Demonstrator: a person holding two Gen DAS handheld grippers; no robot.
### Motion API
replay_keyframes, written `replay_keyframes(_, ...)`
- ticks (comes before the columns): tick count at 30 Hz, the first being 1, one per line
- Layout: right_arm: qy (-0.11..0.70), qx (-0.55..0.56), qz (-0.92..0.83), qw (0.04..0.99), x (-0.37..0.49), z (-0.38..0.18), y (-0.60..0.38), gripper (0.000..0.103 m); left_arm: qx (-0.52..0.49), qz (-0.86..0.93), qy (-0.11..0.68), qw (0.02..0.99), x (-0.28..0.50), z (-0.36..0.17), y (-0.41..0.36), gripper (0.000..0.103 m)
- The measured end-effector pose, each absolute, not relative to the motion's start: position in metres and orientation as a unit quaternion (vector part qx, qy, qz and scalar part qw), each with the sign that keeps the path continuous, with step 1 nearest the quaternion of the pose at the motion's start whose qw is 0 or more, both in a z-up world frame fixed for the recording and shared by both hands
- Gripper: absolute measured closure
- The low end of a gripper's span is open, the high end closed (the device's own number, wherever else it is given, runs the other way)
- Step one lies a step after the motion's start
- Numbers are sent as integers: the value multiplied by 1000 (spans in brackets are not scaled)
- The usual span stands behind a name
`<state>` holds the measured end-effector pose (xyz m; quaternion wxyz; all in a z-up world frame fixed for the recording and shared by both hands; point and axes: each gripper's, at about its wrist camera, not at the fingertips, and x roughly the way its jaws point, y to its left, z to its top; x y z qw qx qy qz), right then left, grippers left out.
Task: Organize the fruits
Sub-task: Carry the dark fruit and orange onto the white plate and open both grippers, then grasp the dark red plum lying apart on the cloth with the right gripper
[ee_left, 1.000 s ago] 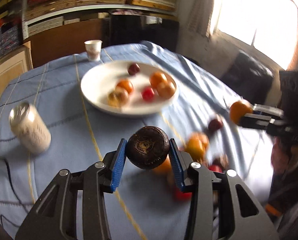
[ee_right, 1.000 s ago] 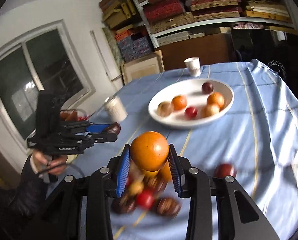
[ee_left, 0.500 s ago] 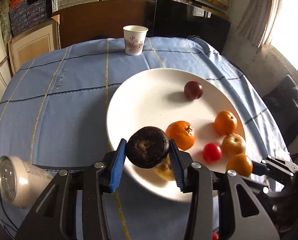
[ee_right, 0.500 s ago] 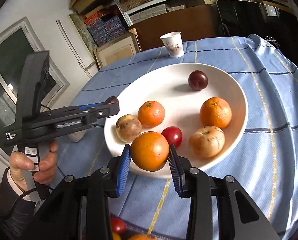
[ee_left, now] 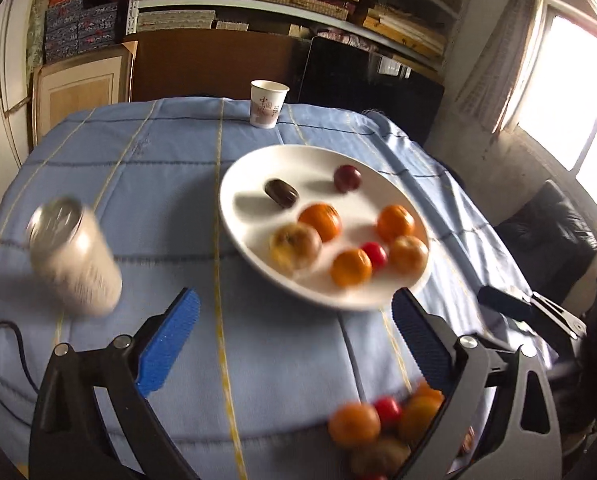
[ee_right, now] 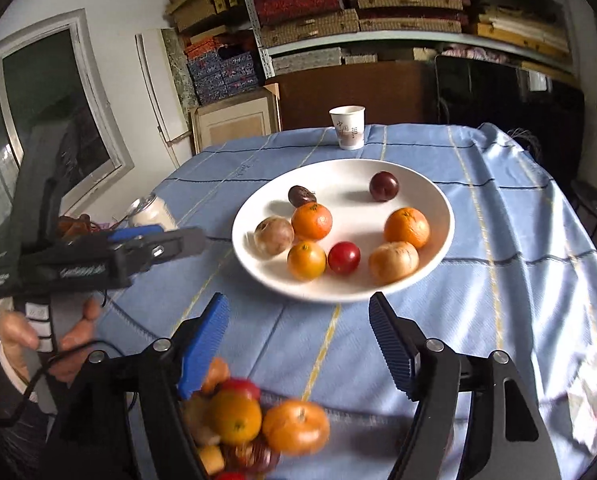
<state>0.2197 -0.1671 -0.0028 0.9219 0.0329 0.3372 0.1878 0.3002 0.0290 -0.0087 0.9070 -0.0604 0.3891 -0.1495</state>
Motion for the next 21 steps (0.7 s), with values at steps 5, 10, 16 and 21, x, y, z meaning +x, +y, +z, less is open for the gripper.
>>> replay_keyframes(5, 334, 46, 184, 923, 169, -10, -189, 30, -60, -157, 362, 917, 245, -15, 38, 8)
replay_keyframes(10, 335, 52, 148, 929, 121, -33, -217, 30, -39, -133, 350, 926, 205, -37, 46, 5)
replay_keyframes(16, 346, 70, 122, 928, 119, -47, -232, 30, -41, -155, 358, 920, 181, -46, 47, 5)
replay_keyframes(21, 362, 78, 122, 921, 129, -60, -232, 30, -51, -137, 379, 914, 181, -54, 50, 5)
